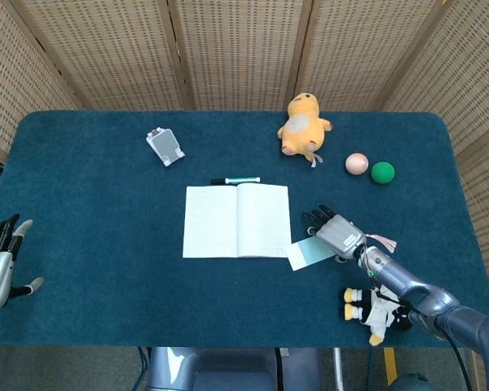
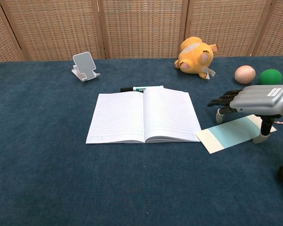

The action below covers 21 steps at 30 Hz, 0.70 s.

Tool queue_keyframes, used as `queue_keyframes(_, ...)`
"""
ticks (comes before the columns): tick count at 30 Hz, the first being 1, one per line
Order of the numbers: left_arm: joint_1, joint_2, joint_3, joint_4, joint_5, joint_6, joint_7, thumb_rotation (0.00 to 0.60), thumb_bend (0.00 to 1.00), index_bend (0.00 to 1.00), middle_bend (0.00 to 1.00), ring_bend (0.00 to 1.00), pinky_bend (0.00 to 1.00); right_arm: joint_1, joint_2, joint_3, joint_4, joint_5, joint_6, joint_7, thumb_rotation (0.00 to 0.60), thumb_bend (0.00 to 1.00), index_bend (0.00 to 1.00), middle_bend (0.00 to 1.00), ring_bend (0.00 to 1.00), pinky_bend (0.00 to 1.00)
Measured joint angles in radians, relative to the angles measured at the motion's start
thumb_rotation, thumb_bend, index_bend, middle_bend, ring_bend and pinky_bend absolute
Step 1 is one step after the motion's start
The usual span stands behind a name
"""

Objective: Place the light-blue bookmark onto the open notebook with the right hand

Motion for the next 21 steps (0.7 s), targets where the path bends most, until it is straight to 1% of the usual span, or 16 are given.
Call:
queue_keyframes(3, 0.000, 0.001, 0.001, 0.000, 0.001, 0.000, -0.002, 0.600, 0.00, 0.00, 0.00, 0.00, 0.00, -0.001, -0.007, -0.006, 0.009, -0.002, 0.007, 0.002, 0.600, 0.05, 0.39, 0.00, 0.00, 0.00)
queue_keyframes(6, 0.000, 0.002, 0.002, 0.000, 0.002, 0.001, -0.003, 0.600, 0.00, 0.00, 0.00, 0.00, 0.00, -0.001, -0.010, -0.011, 0.011, -0.005, 0.013, 0.004, 0.600, 0.06, 0.41, 0.00, 0.00, 0.00)
queue_keyframes(13, -0.001, 0.003, 0.005, -0.001, 0.005, 0.001, -0.005, 0.600, 0.00, 0.00, 0.00, 0.00, 0.00, 0.001, -0.011, -0.017, 0.005, -0.009, 0.025, 0.002, 0.600, 0.18, 0.51, 0.00, 0.00, 0.00)
queue_keyframes(16, -0.001, 0.004, 0.006, -0.002, 0.006, 0.002, -0.007, 0.600, 0.00, 0.00, 0.00, 0.00, 0.00, 0.002, -0.010, -0.020, 0.000, -0.011, 0.030, 0.000, 0.600, 0.23, 0.54, 0.00, 0.00, 0.00)
queue_keyframes(21, -0.001, 0.005, 0.007, -0.002, 0.007, 0.001, -0.008, 0.600, 0.00, 0.00, 0.00, 0.00, 0.00, 0.003, -0.009, -0.022, -0.008, -0.011, 0.036, -0.007, 0.600, 0.26, 0.57, 0.00, 0.00, 0.00)
